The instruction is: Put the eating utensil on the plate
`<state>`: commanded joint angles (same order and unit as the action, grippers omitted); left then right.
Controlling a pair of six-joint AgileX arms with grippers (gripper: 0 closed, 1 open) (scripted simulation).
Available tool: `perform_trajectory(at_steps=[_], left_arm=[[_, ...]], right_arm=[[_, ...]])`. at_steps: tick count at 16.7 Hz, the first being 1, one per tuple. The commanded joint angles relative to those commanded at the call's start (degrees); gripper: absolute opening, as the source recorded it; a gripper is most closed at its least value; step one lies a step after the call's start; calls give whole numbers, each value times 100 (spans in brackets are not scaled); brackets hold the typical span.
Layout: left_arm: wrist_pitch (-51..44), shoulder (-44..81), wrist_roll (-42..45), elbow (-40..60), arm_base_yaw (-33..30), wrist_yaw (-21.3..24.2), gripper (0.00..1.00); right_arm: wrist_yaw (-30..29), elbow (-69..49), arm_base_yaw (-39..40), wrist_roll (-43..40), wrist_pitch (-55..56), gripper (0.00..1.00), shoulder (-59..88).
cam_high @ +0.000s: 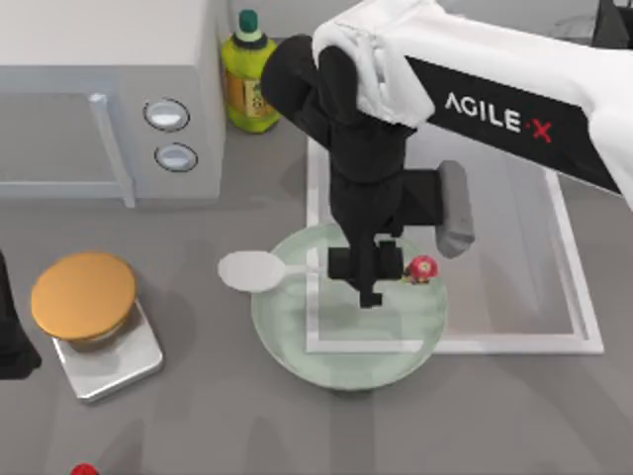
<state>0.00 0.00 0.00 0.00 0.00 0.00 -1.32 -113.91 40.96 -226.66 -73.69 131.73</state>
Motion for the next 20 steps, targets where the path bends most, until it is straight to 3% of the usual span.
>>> perform_trajectory(at_steps=[20], left_arm=[[0, 0, 0, 0, 0, 0, 100]], right_arm=[[-281, 325, -429, 141, -197, 0, -648]])
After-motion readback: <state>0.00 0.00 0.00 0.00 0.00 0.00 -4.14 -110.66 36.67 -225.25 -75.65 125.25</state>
